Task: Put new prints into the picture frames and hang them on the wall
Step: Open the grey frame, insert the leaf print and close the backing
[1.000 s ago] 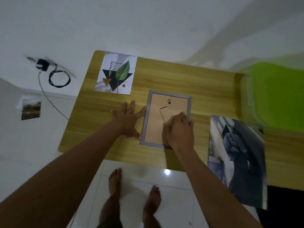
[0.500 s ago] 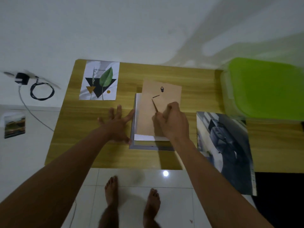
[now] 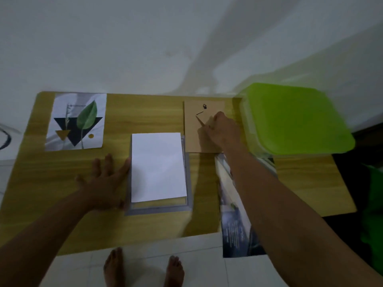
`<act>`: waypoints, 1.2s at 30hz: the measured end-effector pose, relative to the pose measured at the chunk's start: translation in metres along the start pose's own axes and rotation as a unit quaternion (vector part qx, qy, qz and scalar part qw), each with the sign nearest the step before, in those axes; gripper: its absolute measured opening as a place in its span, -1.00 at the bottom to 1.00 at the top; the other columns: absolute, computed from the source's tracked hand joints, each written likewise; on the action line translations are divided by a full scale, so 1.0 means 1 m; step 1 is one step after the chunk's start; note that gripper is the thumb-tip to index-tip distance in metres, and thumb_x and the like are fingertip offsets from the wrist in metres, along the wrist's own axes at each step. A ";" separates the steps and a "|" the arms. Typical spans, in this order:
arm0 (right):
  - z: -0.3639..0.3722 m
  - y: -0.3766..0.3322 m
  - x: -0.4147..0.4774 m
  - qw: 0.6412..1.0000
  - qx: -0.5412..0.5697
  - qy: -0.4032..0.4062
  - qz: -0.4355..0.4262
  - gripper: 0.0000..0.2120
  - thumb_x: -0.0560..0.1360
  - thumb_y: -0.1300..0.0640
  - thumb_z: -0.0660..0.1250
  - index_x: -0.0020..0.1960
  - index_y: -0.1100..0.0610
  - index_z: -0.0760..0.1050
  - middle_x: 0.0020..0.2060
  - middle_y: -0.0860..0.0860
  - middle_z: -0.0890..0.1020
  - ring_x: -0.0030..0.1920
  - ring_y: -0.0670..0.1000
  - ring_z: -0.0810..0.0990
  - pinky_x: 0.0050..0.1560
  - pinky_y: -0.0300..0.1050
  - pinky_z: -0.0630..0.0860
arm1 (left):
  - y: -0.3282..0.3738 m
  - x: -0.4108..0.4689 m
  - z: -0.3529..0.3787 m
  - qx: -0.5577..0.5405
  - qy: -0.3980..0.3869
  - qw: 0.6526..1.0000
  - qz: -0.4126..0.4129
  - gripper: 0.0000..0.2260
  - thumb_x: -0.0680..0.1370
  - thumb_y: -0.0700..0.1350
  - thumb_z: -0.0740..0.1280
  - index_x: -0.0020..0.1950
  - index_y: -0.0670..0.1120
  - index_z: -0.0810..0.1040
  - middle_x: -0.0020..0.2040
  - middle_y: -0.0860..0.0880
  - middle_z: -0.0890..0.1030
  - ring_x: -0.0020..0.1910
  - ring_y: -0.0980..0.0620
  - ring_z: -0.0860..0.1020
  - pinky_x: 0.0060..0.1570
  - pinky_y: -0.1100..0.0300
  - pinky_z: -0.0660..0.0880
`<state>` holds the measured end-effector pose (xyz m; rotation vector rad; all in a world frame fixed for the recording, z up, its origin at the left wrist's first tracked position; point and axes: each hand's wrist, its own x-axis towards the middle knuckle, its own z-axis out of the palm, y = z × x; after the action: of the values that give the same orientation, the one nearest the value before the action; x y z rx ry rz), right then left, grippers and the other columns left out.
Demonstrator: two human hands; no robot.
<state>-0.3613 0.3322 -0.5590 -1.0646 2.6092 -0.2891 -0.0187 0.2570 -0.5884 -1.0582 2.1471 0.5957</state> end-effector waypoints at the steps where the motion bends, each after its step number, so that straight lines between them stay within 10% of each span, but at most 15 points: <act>1: 0.004 0.002 0.005 1.000 -0.006 -0.002 -0.010 -0.69 0.58 -0.03 0.27 0.20 0.16 0.42 0.07 0.14 0.61 0.10 0.20 0.58 -0.10 -0.04 0.47 | -0.001 0.001 0.001 0.000 0.001 1.000 -0.001 0.13 0.39 0.23 0.44 0.27 0.28 -0.63 0.47 -0.08 -0.54 0.47 -0.28 -0.43 0.35 -0.48 -0.02; 20: 0.038 -0.003 -0.009 0.991 -0.052 -0.029 -0.122 -0.44 0.63 -0.14 0.13 0.48 0.20 0.23 0.47 0.25 0.28 0.49 0.26 0.21 0.41 0.30 0.24 | 0.002 0.000 0.001 -0.029 0.021 0.999 0.005 0.16 0.36 0.18 0.50 0.33 0.33 -0.56 0.48 -0.08 -0.53 0.46 -0.29 -0.45 0.31 -0.52 -0.14; 29: 0.073 -0.045 -0.079 0.957 -0.145 -0.079 -0.237 -0.28 0.57 -0.32 0.08 0.54 0.15 0.15 0.53 0.15 0.18 0.54 0.18 0.07 0.44 0.29 0.13 | 0.021 -0.004 0.002 -0.066 0.136 0.988 -0.025 -0.12 0.43 0.41 0.27 0.54 0.25 -0.21 0.59 -0.19 -0.17 0.53 -0.36 -0.14 0.37 -0.46 0.02; 36: 0.085 -0.042 -0.101 0.965 -0.115 -0.101 -0.212 -0.27 0.59 -0.29 0.09 0.58 0.12 0.04 0.58 0.15 0.06 0.58 0.15 -0.03 0.50 0.29 0.01 | 0.038 -0.002 0.016 -0.162 0.215 0.963 -0.023 -0.26 0.49 0.21 0.37 0.56 0.11 0.08 0.59 -0.18 0.00 0.56 -0.27 -0.05 0.43 -0.33 0.09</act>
<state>-0.2359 0.3678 -0.6046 -1.6406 2.2538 0.0351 -0.0435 0.2901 -0.5943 -1.5285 2.4370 0.7700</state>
